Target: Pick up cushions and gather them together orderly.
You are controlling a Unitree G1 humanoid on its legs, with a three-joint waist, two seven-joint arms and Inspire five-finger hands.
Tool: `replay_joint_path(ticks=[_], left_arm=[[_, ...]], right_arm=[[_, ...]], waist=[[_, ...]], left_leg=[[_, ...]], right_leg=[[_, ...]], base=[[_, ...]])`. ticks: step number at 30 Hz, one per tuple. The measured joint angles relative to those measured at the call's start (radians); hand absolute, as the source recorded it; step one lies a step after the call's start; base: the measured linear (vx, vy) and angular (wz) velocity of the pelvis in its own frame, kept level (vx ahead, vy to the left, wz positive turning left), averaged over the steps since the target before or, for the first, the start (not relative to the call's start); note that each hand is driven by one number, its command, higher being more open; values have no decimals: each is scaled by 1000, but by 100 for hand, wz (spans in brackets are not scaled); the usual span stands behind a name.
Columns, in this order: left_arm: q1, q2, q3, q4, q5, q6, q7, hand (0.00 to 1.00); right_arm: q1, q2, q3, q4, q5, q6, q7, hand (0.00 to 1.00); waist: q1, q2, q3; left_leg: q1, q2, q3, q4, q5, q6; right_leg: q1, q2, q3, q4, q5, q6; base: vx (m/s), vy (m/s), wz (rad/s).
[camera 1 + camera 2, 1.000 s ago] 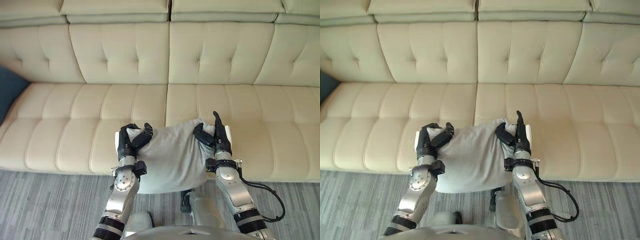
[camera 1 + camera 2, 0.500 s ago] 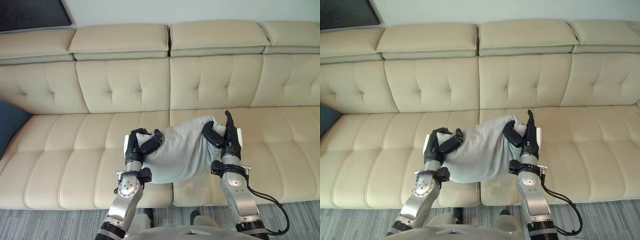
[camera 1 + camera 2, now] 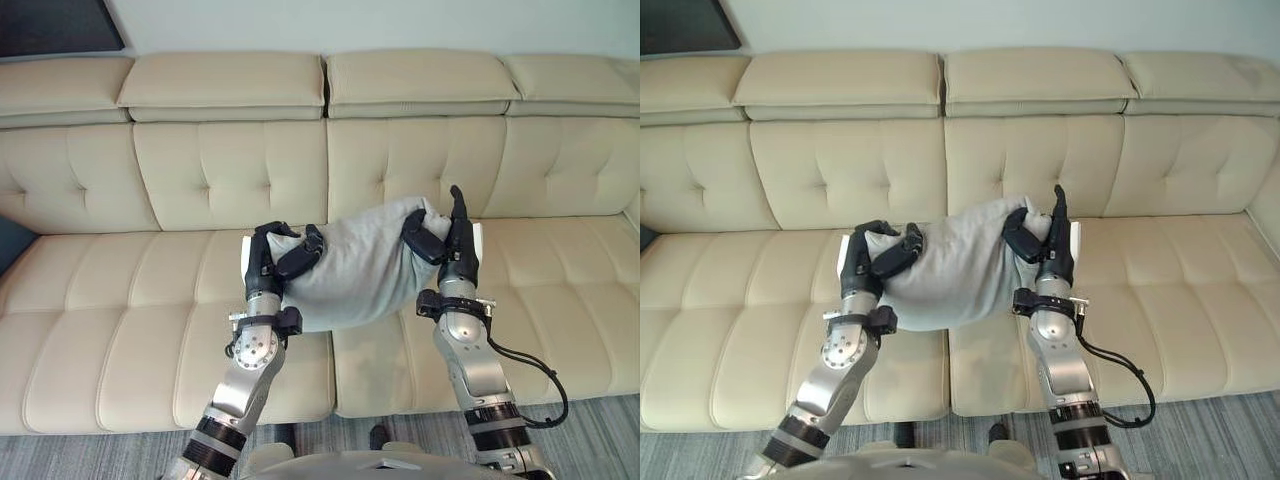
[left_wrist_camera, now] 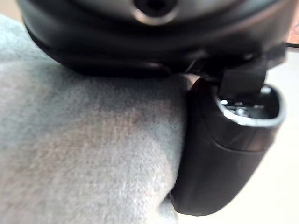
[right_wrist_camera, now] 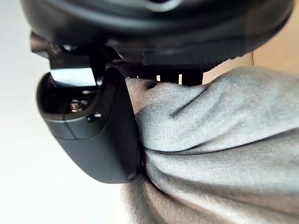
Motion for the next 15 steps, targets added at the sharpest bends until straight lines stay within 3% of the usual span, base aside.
replay_joint_path(ticks=[11,15], left_arm=[[-158,26,57,49,10,0,54,0],[-228,27,92,86,10,0,74,0]], right_arm=[[-127,0,13,150,85,-8,-11,0],[-188,6,29,182,112,-16,-18,0]], waist=[[2,-16,11],[3,-27,87]], left_leg=[[-101,36,14,2,19,-16],[-147,41,19,12,28,-14]], right_leg=[[-85,39,15,-52,61,-32],[-135,42,23,-38,65,-32]], base=[[7,-15,-6],[-26,1,-3]])
